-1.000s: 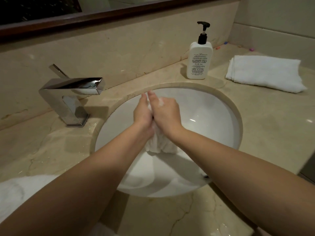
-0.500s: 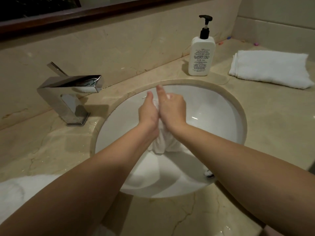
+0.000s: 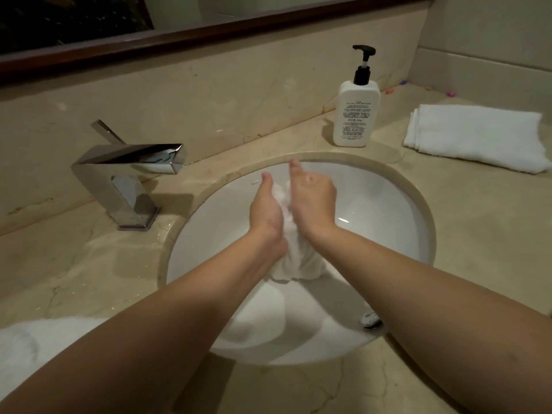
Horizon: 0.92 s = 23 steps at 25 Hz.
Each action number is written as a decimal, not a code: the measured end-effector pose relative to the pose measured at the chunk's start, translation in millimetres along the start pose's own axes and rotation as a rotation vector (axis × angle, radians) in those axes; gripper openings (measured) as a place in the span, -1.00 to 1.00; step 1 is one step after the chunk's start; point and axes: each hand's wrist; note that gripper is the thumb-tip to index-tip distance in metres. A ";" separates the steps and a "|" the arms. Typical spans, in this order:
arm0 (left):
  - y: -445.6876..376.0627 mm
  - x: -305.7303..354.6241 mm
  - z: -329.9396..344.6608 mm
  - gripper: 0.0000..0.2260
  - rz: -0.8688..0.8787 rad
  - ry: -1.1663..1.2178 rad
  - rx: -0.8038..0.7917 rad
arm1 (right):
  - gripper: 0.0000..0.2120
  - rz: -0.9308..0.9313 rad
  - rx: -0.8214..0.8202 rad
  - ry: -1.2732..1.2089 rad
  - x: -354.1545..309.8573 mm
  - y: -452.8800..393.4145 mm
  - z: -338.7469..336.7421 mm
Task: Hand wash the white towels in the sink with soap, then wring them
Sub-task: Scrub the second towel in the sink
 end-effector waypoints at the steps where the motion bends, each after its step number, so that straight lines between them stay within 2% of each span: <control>1: 0.1 -2.9 1.3 -0.44 0.020 -0.036 0.013 | -0.39 0.023 0.037 -0.008 0.7 -4.1 -0.9; 3: -1.9 0.4 -3.6 -0.45 0.046 0.004 0.042 | -0.41 -0.093 0.009 0.038 -2.7 10.2 1.0; 5: -4.7 5.4 -8.4 -0.46 -0.012 0.120 0.014 | -0.41 -0.200 -0.048 0.042 -2.5 25.5 6.1; 9: 3.2 -4.6 3.7 -0.34 0.031 0.032 -0.034 | -0.40 -0.037 0.075 0.007 -0.5 -3.0 -3.1; 11: 0.0 -2.5 -0.6 -0.40 0.057 0.049 0.022 | -0.40 -0.112 0.012 0.051 -0.6 9.4 -0.3; 13: -3.6 -0.5 -4.9 -0.42 0.001 0.129 0.027 | -0.40 -0.173 -0.066 0.058 3.8 19.9 3.9; 15: 2.9 -4.4 -0.3 -0.39 -0.041 0.093 -0.013 | -0.40 -0.099 -0.038 0.060 4.5 4.8 -2.2; 17: 5.3 -8.8 4.3 -0.34 -0.008 0.006 -0.014 | -0.40 -0.027 0.023 0.020 4.6 -3.1 -4.7; 19: 1.3 -3.7 -2.1 -0.38 0.022 0.025 0.067 | -0.40 -0.108 -0.035 0.059 2.4 11.0 -0.9; 21: 0.7 0.4 -4.4 -0.41 -0.014 0.086 0.077 | -0.41 -0.140 -0.092 0.069 4.0 19.7 2.0; 23: 7.9 -1.8 0.9 -0.38 0.000 0.003 0.050 | -0.41 -0.044 -0.038 0.084 2.3 7.4 -2.8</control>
Point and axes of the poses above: each hand's wrist, its own y-axis away from the middle knuckle, its own z-axis out of the palm, x = y × z, and after that the axes turned 8 degrees about y, right-handed
